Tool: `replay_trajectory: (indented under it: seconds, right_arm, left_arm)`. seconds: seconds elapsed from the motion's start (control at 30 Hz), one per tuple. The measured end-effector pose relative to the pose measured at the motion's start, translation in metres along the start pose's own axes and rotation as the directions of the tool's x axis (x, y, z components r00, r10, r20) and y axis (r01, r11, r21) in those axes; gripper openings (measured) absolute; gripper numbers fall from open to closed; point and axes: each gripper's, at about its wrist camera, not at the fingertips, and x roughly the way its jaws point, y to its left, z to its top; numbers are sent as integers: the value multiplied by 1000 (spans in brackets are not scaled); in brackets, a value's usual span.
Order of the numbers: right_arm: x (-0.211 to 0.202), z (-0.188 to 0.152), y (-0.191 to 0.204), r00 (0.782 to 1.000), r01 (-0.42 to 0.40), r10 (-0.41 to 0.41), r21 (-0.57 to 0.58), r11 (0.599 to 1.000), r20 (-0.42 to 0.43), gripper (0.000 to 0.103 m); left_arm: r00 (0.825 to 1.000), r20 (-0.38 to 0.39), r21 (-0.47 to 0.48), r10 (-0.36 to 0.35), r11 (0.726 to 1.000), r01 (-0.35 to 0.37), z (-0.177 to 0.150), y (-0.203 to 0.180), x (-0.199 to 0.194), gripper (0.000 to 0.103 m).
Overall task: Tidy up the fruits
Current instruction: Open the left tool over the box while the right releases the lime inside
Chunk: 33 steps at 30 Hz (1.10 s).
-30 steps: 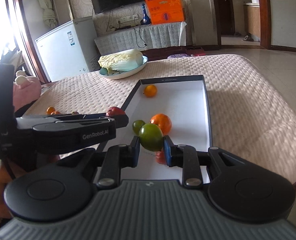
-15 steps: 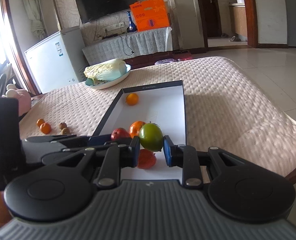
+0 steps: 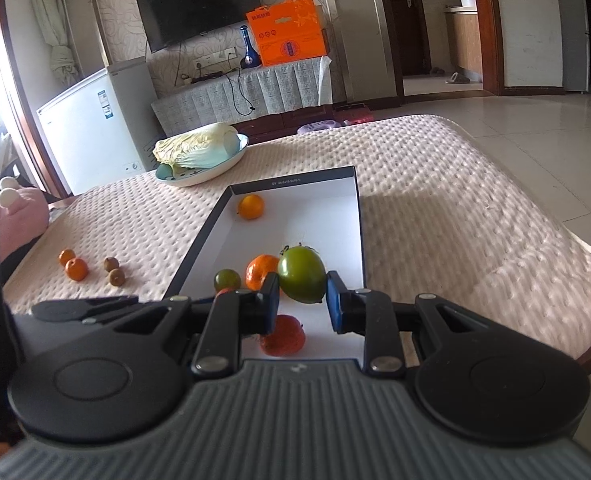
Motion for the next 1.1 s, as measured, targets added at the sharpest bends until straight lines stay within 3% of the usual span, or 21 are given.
replay_trajectory:
  seconds: [0.13,0.3,0.8,0.83,0.9,1.1]
  right_arm:
    - [10,5,2,1000,-1,1,0,1000,12,28]
    - [25,9,7,1000,-4,4,-11,1000,12,28]
    - [78,13,33,996,58,-61,-50,997,-65,30]
    - [79,13,35,996,63,-67,-60,996,-61,32]
    - [79,14,41,996,75,-79,-79,994,-43,45]
    - [76,16,51,995,99,-100,-104,990,4,47]
  left_arm:
    - [1000,16,-6,-7,1000,7,1,4,-6,37]
    - [999,40,-12,-4,1000,4,1,10,-15,49]
    - [994,111,-70,12,998,-5,3,51,-51,57]
    - [993,114,-77,19,997,-10,3,54,-53,57]
    - [993,117,-90,26,996,-15,3,60,-57,58]
    - [990,130,-111,46,993,-31,2,74,-68,59]
